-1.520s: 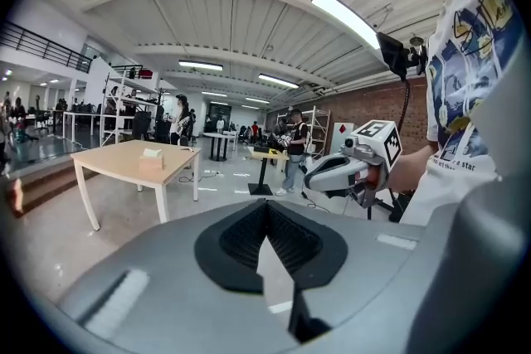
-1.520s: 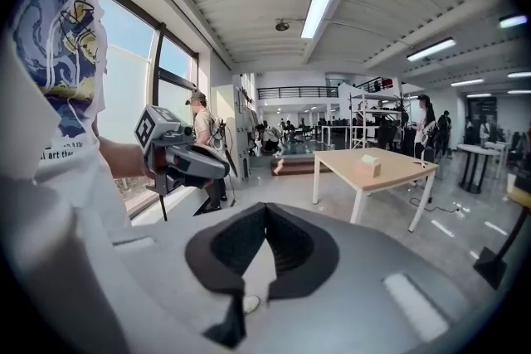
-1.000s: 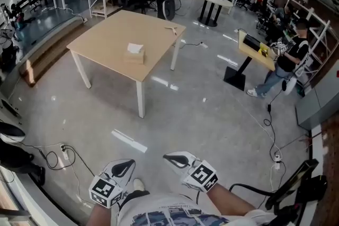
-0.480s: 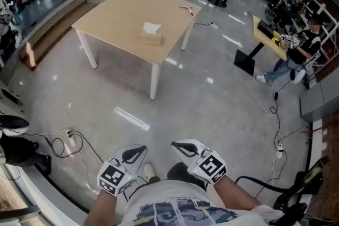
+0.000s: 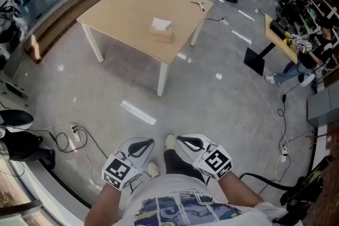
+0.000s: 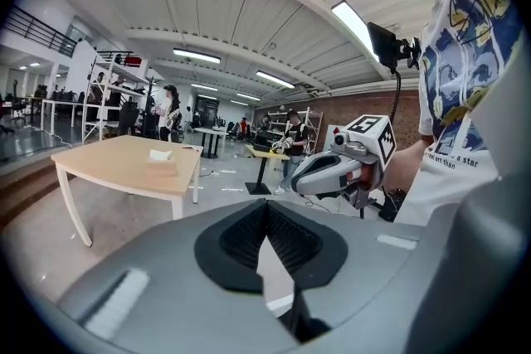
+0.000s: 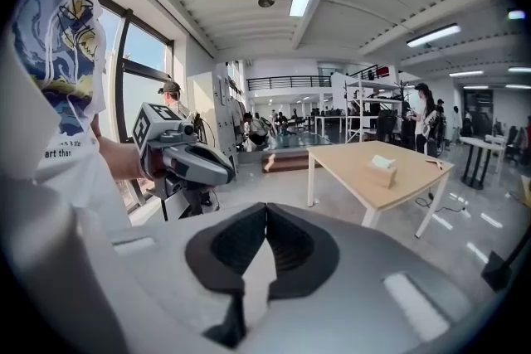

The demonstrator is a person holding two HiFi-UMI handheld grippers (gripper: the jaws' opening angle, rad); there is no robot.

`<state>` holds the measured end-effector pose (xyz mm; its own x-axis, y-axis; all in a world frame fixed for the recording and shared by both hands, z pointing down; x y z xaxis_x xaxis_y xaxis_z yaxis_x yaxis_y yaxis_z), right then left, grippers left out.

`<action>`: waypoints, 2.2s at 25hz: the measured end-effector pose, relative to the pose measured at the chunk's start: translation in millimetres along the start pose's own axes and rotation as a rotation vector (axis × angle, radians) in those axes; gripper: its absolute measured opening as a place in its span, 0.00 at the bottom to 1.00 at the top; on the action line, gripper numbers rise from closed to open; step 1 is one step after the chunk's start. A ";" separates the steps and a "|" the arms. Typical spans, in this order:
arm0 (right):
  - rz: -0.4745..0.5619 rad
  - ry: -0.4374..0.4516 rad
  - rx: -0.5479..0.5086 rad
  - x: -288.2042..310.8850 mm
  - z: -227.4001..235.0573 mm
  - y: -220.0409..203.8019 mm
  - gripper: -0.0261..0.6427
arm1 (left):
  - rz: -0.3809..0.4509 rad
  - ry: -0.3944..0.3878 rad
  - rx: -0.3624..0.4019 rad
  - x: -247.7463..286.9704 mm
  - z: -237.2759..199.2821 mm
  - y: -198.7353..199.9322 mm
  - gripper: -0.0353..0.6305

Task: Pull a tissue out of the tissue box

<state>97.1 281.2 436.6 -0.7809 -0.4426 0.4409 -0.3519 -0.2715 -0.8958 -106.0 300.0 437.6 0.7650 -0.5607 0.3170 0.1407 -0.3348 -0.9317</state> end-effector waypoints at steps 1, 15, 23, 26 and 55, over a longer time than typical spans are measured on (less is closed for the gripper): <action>0.004 0.012 -0.001 4.7 8.8 2.3 0.04 | -0.001 0.013 -0.002 4.2 -4.9 4.7 0.06; 0.089 0.093 -0.059 44.3 162.6 37.2 0.05 | -0.013 0.092 0.015 120.1 -74.4 73.1 0.06; 0.065 0.110 -0.028 55.1 217.8 24.3 0.07 | -0.030 0.116 0.002 165.2 -98.2 86.6 0.06; 0.064 0.108 -0.025 65.9 234.4 25.6 0.07 | -0.038 0.123 -0.018 175.0 -115.5 87.2 0.06; -0.019 -0.097 0.078 253.4 408.6 110.9 0.13 | -0.031 -0.003 0.006 199.8 -356.2 141.3 0.06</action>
<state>71.1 -210.3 471.9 -0.7197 -0.5163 0.4641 -0.3217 -0.3443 -0.8820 -157.2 -129.1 432.3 0.7622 -0.5474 0.3455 0.1684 -0.3477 -0.9224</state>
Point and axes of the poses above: the fingertips, and each gripper's own axes: x forward along the fingers, z to its right, y out of its top, the point moved 8 cm from there along -x, backward along the fingers, and after that the axes turned 1 degree about -y, right-handed, at the moved point
